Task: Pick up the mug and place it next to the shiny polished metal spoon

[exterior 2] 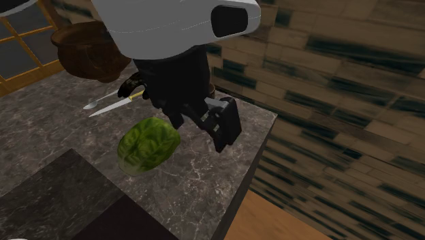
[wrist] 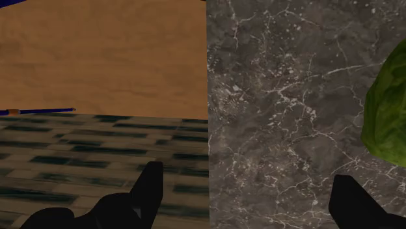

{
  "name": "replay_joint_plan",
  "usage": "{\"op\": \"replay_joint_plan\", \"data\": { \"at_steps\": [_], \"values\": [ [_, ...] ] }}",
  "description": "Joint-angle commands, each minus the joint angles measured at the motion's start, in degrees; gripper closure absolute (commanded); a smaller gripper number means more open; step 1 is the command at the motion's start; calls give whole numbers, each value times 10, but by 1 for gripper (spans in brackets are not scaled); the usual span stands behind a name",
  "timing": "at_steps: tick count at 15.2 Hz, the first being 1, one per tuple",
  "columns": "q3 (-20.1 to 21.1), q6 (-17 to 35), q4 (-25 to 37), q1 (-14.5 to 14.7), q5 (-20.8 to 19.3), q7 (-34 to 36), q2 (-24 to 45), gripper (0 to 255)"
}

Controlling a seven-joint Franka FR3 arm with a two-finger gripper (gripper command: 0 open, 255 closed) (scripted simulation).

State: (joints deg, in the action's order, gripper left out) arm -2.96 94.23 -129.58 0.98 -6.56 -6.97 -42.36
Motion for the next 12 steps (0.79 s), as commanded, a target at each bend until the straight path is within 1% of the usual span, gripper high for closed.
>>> {"op": "replay_joint_plan", "data": {
  "at_steps": [1, 6, 12],
  "values": [
    [0, 0, 0, 0, 0, 0, 0, 0],
    [27, 54, 11, 13, 21, 43, 79, 0],
    [58, 111, 49, 26, 39, 90, 187, 0]
  ]
}}
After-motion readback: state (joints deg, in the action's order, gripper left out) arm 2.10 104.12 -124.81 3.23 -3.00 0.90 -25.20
